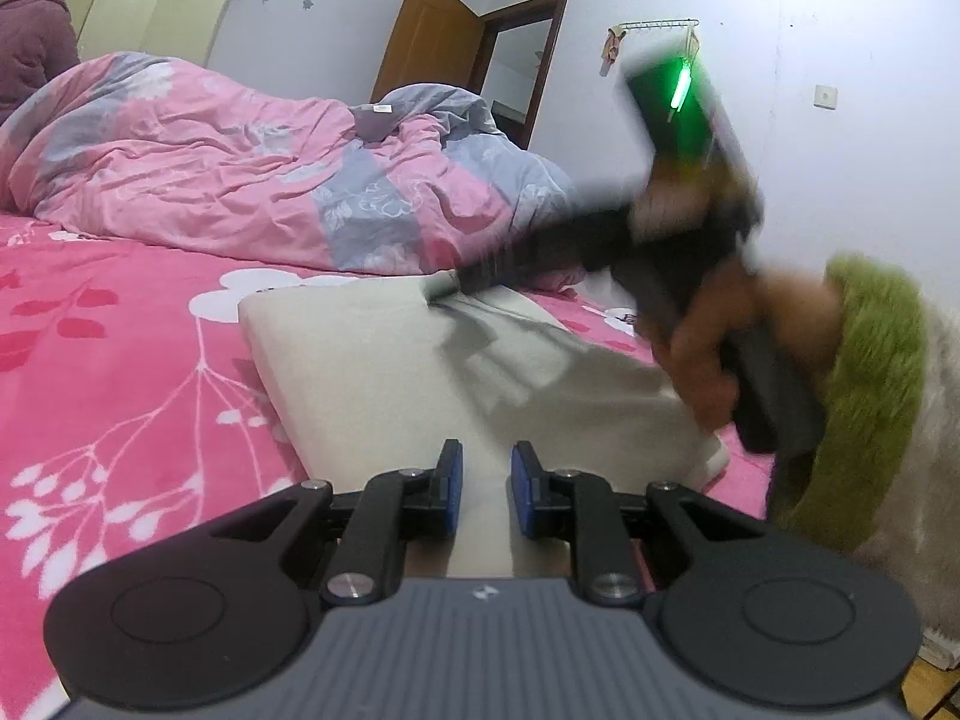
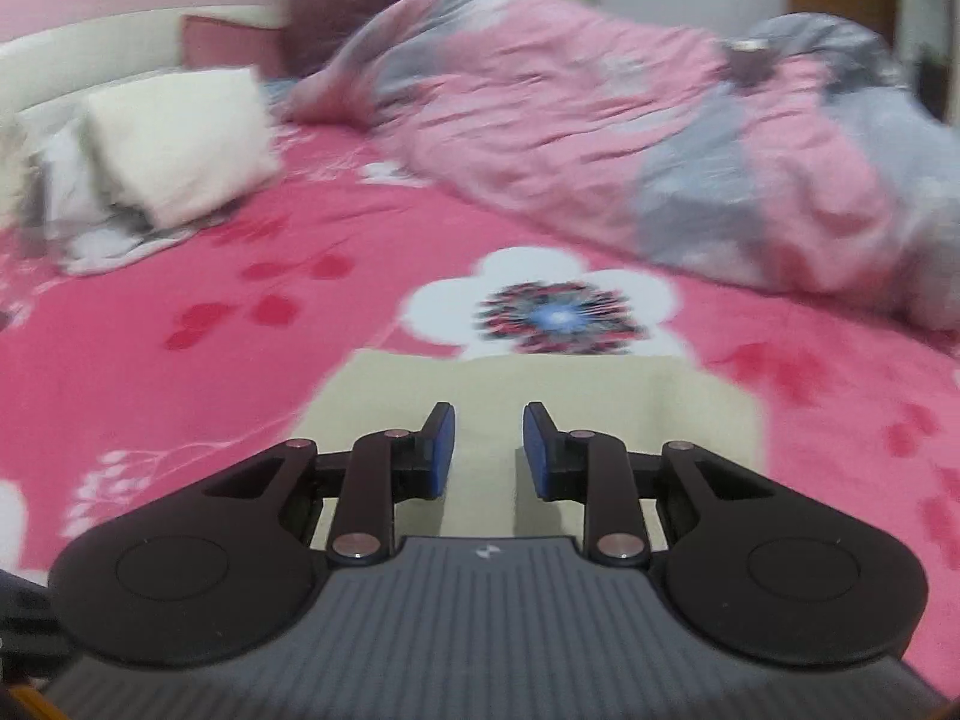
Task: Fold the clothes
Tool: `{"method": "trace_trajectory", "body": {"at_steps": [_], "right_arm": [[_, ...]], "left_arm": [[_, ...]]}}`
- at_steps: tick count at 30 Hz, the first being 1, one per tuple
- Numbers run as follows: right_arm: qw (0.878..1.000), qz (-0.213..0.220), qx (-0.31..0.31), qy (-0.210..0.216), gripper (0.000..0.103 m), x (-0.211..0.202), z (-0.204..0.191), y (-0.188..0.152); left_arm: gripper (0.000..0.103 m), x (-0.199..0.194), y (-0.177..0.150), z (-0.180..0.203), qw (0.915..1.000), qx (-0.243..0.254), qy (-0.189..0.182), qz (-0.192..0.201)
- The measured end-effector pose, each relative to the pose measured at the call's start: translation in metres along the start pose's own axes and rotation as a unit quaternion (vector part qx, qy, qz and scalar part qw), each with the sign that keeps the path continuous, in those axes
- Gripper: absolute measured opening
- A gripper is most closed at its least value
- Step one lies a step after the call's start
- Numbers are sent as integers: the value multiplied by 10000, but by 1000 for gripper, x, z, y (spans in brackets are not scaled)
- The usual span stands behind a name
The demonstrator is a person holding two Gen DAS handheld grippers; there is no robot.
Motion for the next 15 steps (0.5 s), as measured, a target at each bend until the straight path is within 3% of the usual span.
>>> {"method": "trace_trajectory", "body": {"at_steps": [3,6,9,15], "right_arm": [[9989,-359,92,-276,24,25,23,-39],[9982,-349,429,-209,23,16,32,-31],[9988,41,437,-235,23,-5,35,-20],[9944,44,1008,-327,24,7,64,-50]], "left_arm": [[19,2,1,7,9998,210,19,-54],[19,0,1,9,9993,357,102,-107],[19,3,4,12,9990,389,128,-178],[20,6,10,15,9980,504,172,-352]]}}
Point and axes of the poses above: each gripper's, at about its wrist camera, not at the fingertips, and x roughly the way its jaws point, z to its right, y to its top, the point moved 3 cm from there along x, roughly the way its jaws point, and after that the axes turned 5 degrees about z, right-handed, at the moved point
